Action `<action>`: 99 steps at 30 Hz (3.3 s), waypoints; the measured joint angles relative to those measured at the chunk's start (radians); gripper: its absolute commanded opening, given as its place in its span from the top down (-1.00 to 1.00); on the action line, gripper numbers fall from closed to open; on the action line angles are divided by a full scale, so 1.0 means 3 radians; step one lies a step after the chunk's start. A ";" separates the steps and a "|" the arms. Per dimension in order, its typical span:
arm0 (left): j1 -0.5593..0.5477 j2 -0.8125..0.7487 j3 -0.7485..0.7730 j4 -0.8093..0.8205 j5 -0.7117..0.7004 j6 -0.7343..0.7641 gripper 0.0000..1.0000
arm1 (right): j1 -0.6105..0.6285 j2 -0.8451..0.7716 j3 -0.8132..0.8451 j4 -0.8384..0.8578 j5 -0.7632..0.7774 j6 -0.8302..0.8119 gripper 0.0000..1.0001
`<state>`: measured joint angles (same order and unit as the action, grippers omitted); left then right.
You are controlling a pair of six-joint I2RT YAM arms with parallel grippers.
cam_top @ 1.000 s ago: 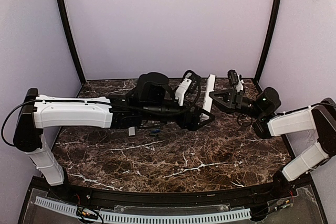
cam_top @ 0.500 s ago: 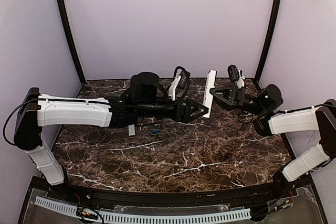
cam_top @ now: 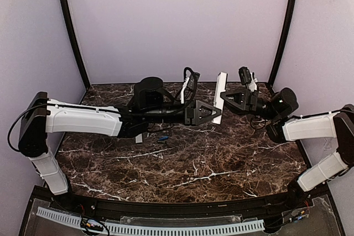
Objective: Load the batteries into the remote control
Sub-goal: Pass from the right arm to the left, then place the remote control at the center of the board, then pick up the battery from the center of the board.
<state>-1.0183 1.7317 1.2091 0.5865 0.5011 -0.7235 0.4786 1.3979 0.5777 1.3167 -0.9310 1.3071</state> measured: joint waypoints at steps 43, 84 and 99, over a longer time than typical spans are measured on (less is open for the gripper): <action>-0.0490 0.0604 0.0488 -0.3370 -0.2021 0.1883 0.77 | -0.0605 -0.1581 0.0173 -0.3853 0.1310 -0.2417 -0.97; -0.0603 0.1310 0.1537 -0.4204 -0.2024 0.2018 -0.44 | -0.1016 -0.1012 0.0094 -0.3229 0.0443 -0.2134 -0.97; 0.0566 0.0076 0.0834 -0.3778 -0.1745 0.2351 -0.33 | -0.1035 -0.0927 0.0169 -0.3344 0.0247 -0.2431 -0.95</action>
<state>-0.8486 1.7546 1.4593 -0.5468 -0.0223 -0.0181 0.1680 1.1198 0.6285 0.3134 -0.8570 0.5777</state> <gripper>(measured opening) 0.700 0.982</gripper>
